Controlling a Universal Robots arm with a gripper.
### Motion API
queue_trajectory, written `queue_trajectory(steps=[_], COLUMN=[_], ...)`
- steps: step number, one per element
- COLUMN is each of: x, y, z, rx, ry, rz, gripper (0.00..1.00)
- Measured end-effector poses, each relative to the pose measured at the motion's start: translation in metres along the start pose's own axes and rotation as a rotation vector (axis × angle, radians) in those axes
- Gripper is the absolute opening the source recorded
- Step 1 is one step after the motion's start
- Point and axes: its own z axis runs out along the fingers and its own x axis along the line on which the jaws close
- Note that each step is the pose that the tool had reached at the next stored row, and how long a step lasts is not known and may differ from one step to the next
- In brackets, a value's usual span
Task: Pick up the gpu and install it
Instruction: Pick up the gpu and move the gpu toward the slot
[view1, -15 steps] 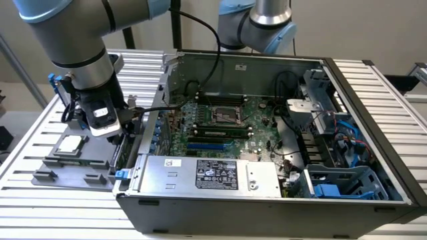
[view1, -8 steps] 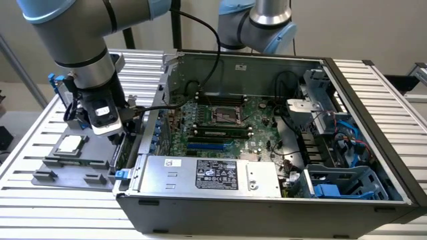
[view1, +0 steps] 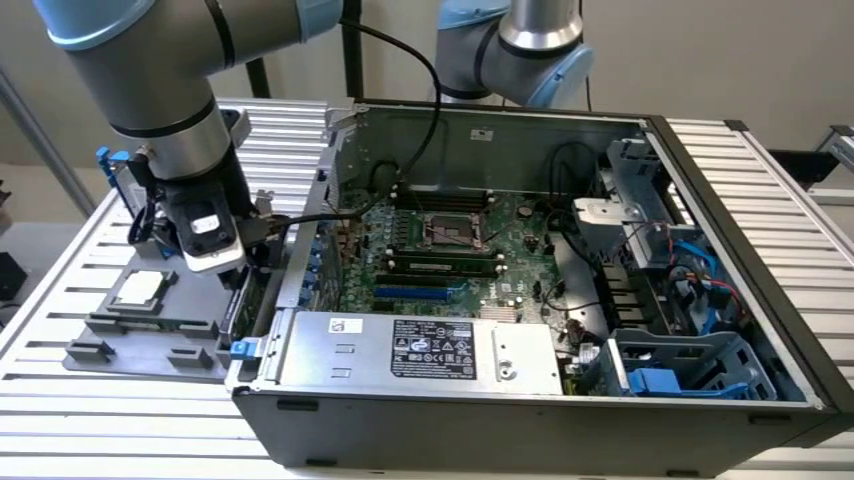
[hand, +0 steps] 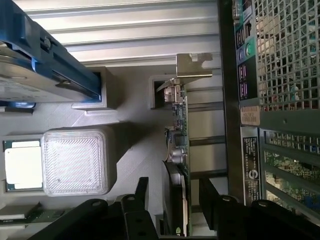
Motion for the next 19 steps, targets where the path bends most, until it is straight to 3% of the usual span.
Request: queue_trajectory(steps=[14, 15, 19], x=[-0.0001, -0.0002, -0.0003], y=[0.0017, 0.0018, 0.0019], z=[0.0004, 0.0004, 0.0005], rx=[0.0000, 0.0003, 0.0006], ry=[-0.0001, 0.0000, -0.0001], rz=[0.000, 0.000, 0.000], gripper=[1.00, 0.00, 0.00])
